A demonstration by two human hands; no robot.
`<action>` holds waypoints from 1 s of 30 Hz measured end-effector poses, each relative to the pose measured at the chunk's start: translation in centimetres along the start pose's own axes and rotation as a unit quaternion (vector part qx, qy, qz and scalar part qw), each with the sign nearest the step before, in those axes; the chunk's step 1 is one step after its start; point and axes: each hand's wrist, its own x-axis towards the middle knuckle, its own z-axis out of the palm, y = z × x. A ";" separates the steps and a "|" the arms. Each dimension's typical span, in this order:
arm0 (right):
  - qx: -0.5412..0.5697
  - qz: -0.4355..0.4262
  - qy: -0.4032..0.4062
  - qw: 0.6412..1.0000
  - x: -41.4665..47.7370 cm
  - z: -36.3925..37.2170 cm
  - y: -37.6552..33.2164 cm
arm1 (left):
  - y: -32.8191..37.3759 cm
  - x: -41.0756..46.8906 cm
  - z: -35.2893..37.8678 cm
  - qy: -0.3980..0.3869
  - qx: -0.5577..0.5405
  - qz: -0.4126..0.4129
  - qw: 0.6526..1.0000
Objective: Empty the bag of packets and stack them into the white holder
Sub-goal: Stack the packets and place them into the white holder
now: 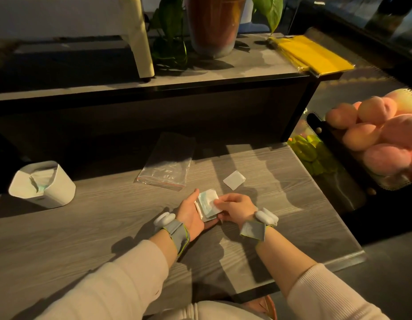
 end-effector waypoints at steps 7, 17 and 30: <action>-0.157 -0.106 0.069 0.979 0.2 -0.4 0.6 | -0.6 0.7 0.2 0.030 0.012 0.050 0.998; -0.463 -0.057 0.160 0.870 1.9 -5.6 1.2 | -0.5 0.1 -0.2 0.022 -0.024 0.056 0.998; -0.383 -0.108 0.119 0.910 0.9 -3.9 -0.1 | -0.2 0.1 0.9 0.032 -0.014 0.013 0.999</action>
